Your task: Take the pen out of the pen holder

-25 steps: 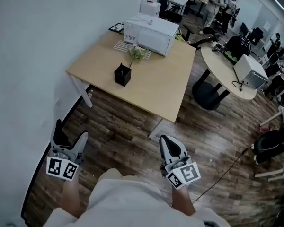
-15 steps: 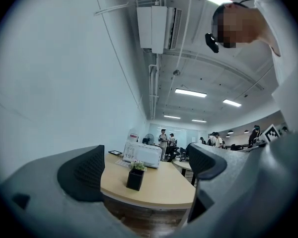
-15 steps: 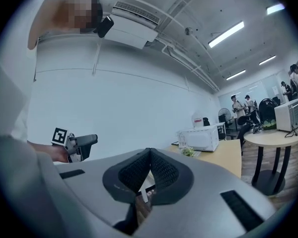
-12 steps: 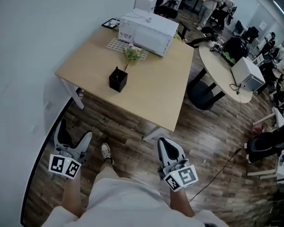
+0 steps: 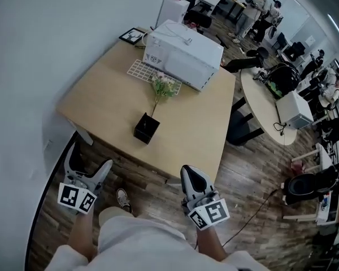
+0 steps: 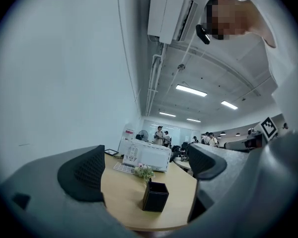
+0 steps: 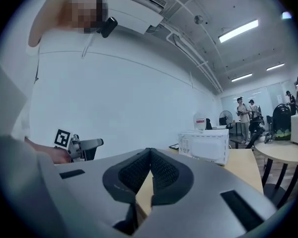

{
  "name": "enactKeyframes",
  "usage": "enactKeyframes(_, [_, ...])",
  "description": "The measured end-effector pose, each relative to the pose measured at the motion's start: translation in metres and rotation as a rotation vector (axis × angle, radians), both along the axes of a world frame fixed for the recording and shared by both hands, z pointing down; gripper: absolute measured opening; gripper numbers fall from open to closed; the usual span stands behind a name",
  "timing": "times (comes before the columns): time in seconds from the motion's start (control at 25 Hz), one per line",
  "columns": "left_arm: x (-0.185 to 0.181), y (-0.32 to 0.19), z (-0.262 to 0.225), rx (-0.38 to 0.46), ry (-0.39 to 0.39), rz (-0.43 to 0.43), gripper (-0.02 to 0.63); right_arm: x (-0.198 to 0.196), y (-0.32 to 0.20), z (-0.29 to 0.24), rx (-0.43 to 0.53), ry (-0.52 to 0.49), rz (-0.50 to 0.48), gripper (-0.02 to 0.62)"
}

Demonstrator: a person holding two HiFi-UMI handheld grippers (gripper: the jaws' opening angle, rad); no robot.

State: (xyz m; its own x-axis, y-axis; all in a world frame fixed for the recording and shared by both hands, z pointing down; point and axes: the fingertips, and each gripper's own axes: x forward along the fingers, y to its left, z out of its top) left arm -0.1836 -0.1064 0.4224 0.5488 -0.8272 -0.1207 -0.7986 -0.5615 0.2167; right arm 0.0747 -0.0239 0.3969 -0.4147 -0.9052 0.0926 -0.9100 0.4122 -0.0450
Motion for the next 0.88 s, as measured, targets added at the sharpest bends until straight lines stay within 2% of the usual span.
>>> enactKeyframes(0.2, [0.006,-0.045,0.012,-0.053,0.000,0.064,0.523,-0.010,-0.044,0.000,-0.019,-0.001,0.022,0.002])
enactKeyframes(0.4, [0.032,-0.072,0.029,-0.100,0.006,0.100,0.522,0.009,-0.071,0.012,-0.061,-0.009,0.041,0.002])
enactKeyframes(0.64, [0.059,-0.108,0.028,-0.102,0.015,0.050,0.522,0.030,-0.117,0.019,-0.066,-0.022,-0.035,0.002])
enactKeyframes(0.88, [0.089,-0.119,0.027,-0.103,-0.022,0.083,0.520,0.038,-0.148,0.018,-0.067,-0.029,-0.098,0.002])
